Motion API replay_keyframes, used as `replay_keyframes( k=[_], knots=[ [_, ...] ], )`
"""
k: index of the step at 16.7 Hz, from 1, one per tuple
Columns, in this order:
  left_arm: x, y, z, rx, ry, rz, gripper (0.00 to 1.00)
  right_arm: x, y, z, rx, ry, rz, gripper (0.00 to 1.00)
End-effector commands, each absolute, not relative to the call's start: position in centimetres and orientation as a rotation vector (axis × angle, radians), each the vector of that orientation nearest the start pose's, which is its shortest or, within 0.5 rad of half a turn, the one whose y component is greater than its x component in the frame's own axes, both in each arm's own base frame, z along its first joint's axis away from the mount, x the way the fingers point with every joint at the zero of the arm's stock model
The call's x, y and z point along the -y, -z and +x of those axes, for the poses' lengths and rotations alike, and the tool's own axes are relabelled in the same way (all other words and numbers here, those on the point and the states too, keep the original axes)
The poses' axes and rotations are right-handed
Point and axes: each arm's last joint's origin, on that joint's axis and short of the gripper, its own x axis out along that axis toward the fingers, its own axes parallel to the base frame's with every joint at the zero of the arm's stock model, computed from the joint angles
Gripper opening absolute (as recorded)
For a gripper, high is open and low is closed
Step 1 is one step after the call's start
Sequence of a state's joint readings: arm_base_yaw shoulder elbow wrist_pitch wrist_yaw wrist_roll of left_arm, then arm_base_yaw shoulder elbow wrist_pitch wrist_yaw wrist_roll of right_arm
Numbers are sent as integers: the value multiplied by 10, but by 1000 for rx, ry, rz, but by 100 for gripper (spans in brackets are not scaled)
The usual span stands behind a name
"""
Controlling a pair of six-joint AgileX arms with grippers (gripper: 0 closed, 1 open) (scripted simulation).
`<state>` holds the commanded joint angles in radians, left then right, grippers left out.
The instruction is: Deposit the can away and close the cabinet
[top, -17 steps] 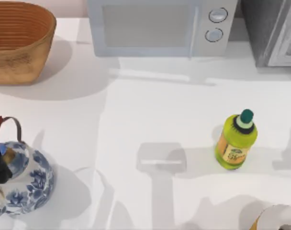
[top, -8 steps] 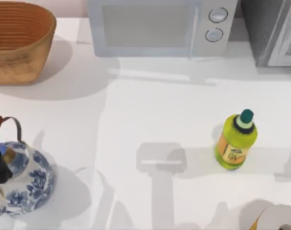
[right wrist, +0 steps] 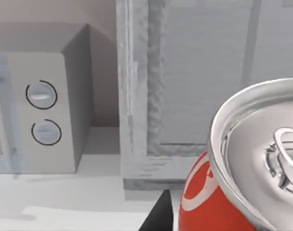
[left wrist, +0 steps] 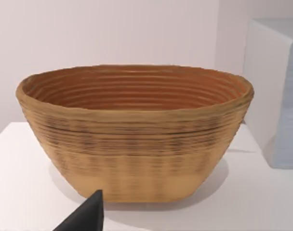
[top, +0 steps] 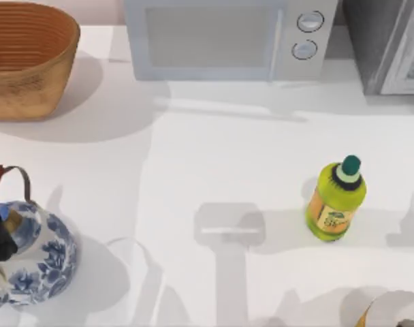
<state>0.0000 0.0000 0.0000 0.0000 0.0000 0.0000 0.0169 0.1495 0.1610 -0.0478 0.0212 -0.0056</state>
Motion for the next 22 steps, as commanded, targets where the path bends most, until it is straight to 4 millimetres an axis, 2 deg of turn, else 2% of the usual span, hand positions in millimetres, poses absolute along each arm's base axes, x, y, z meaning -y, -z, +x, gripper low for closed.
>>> replay_keyframes(
  k=[3,6,10,13,15,17,20,22],
  knots=[
    [1,-160,106,0,0,0,100,-3,-252,115,-47,5,-13,0],
    [1,-160,106,0,0,0,100,-7,-318,132,-41,5,-12,0],
    [1,-160,106,0,0,0,100,-18,-404,167,-25,-6,-8,0],
    [1,-160,106,0,0,0,100,-29,-455,199,-9,-15,-4,0],
    [1,-160,106,0,0,0,100,-36,-481,219,1,-16,-1,0],
    [1,-160,106,0,0,0,100,-41,-497,235,6,-11,0,0],
    [1,-160,106,0,0,0,100,-46,-509,253,1,-1,1,0],
    [1,-160,106,0,0,0,100,-47,-511,256,0,2,2,0]
  ],
)
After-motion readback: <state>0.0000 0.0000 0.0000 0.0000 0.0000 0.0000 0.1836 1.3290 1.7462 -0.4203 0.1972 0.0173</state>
